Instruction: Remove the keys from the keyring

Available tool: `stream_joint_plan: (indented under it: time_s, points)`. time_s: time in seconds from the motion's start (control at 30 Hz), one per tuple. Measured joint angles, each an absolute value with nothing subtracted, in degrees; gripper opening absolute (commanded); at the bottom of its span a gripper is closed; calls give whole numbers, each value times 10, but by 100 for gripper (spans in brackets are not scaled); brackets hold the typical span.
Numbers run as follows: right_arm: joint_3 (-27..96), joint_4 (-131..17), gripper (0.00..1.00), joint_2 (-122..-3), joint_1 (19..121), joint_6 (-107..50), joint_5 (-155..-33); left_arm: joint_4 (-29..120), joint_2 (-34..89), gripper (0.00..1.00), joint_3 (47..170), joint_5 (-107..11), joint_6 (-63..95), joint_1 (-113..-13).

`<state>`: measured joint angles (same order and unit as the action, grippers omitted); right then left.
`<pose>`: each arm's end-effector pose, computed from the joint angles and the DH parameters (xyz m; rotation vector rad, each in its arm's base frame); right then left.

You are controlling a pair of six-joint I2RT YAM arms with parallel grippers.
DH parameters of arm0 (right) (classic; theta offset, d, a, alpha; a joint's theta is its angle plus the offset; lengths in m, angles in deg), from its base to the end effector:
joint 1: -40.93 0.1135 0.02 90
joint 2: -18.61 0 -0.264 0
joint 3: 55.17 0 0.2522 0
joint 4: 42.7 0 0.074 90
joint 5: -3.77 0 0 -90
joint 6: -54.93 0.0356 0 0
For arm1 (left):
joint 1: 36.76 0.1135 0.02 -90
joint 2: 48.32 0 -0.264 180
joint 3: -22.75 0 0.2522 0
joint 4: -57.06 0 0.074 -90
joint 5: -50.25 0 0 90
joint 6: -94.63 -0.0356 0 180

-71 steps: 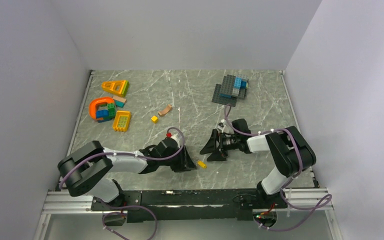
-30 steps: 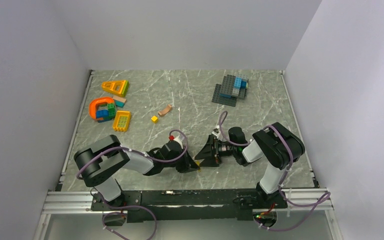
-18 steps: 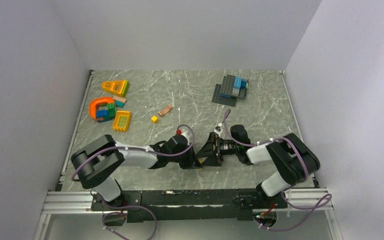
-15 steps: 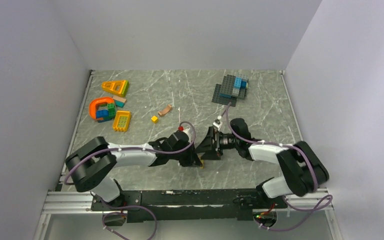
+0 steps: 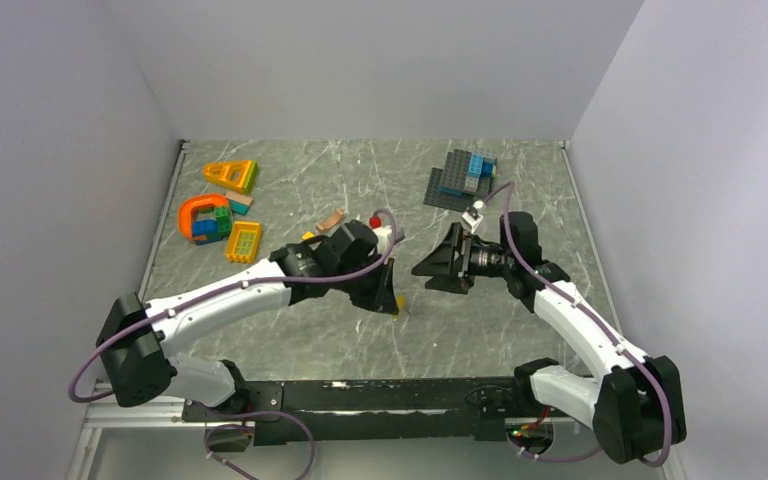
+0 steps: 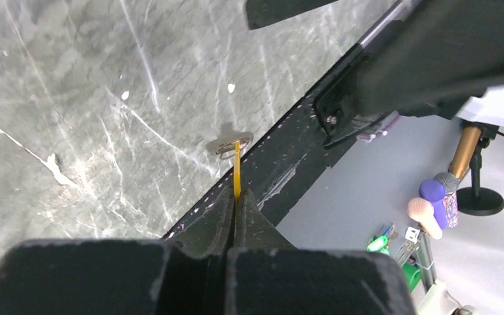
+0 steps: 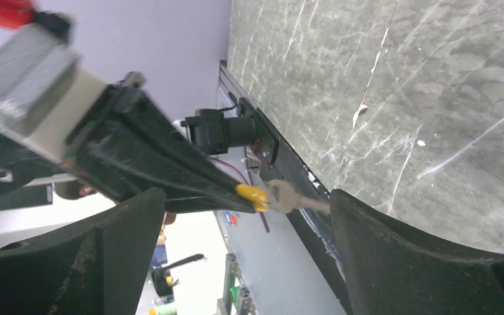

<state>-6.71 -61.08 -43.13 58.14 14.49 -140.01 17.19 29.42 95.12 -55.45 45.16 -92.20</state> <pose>0.2029 0.0929 0.2382 0.0151 2.3309 1.6386 0.1573 -0.2453 0.2710 0.4872 2.5776 -1.0429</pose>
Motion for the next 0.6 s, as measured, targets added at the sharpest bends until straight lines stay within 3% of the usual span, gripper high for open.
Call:
stream_joint_plan:
  time_s: [0.33,0.6]
  points:
    - [-19,-653,100,-424,566,268,-1413,-29,311,0,1208,-559,303,-919]
    - [-47,-495,100,-418,566,494,-1433,-95,322,0,1282,-546,258,-919]
